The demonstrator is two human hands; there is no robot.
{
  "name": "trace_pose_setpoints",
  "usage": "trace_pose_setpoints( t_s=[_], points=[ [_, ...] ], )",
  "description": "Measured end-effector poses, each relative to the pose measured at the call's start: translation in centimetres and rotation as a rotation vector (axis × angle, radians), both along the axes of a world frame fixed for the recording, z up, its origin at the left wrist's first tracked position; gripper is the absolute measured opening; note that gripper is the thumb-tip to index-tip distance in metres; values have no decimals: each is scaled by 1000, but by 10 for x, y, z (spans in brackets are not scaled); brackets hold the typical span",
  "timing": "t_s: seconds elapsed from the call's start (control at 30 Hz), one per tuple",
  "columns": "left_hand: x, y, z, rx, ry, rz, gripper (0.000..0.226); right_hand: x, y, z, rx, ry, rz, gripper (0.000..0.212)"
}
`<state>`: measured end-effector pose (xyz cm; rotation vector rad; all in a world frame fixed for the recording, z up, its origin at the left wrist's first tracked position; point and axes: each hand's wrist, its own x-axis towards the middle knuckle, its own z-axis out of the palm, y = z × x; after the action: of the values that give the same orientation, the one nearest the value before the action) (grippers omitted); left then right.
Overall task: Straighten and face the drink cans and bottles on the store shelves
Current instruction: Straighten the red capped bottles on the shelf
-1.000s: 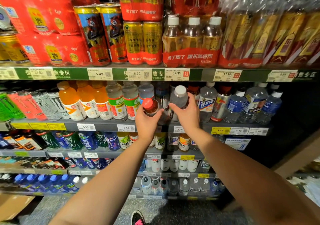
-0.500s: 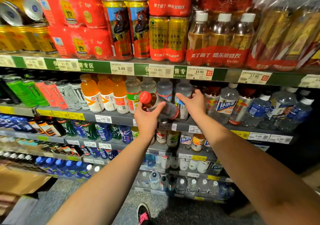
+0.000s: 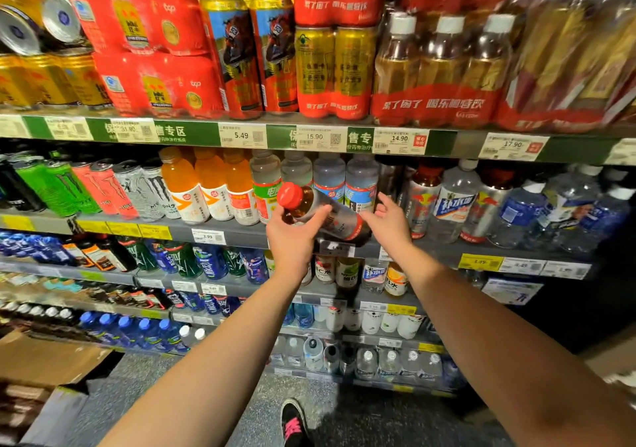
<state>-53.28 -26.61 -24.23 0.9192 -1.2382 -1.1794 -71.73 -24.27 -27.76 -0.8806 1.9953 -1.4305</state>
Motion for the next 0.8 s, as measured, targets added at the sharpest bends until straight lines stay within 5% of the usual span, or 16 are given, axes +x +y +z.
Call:
trace_pose_setpoints(
  t_s=[0.4,0.8],
  points=[
    [-77,32,-3,-107,-279,-102,44,-35,63,-12,-69,42,-213,19],
    [-141,35,-3,-124,-437,48,60,-73,91,-9,-96,18,-203,13]
  ],
)
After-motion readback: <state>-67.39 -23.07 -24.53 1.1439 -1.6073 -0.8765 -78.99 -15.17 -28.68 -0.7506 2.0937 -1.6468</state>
